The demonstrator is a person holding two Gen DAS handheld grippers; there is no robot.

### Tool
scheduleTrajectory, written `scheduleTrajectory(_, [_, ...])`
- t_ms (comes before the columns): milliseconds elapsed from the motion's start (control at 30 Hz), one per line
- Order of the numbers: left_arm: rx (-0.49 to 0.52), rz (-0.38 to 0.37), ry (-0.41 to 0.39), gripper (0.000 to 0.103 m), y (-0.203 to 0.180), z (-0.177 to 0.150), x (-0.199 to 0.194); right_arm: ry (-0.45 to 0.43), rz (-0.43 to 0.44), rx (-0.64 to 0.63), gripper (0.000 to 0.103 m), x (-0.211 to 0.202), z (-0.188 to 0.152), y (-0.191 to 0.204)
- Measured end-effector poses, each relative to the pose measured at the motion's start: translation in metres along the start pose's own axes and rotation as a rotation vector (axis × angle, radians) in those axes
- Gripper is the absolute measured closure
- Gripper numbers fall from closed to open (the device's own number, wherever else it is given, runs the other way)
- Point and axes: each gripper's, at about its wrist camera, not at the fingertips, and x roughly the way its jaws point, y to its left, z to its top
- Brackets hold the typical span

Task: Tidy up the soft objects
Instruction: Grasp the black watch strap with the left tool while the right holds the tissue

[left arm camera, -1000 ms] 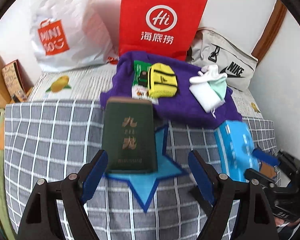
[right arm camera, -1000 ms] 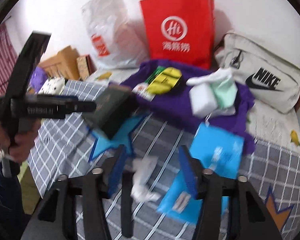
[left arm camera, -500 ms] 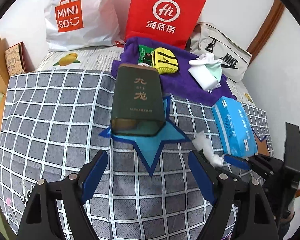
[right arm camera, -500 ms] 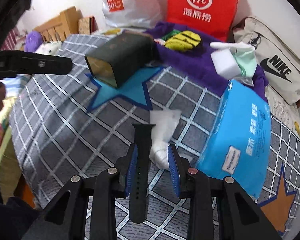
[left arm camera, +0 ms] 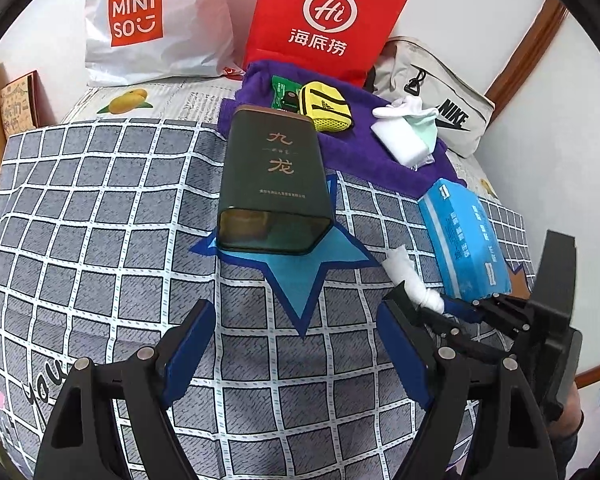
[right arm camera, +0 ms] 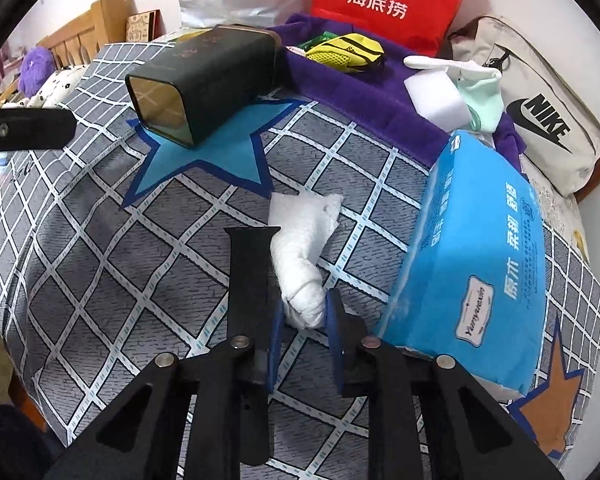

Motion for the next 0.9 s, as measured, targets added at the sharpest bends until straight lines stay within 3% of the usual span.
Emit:
scheduleTrajectory(133, [-0.006, 0.012, 0.012, 0.022, 0.000, -0.003, 0.004, -0.069, 0.049, 0.051, 0.084, -0.019, 0.006, -0.006])
scheduleTrajectory(333, [0.001, 0.014, 0.049, 0.022, -0.010, -0.011, 0.014, -0.138, 0.027, 0.052, 0.084, -0.041, 0.010, -0.010])
scheduleTrajectory(600, [0.063, -0.021, 0.099, 0.022, -0.056, -0.026, 0.028, -0.208, 0.022, 0.077, 0.084, -0.078, 0.000, -0.033])
scheduleTrajectory(767, [0.056, -0.057, 0.128, 0.022, -0.082, -0.036, 0.041, -0.222, -0.012, 0.117, 0.084, -0.093, -0.019, -0.054])
scheduleTrajectory(900, [0.078, -0.044, 0.162, 0.022, -0.105, -0.041, 0.051, -0.218, -0.013, 0.138, 0.084, -0.101, -0.029, -0.070])
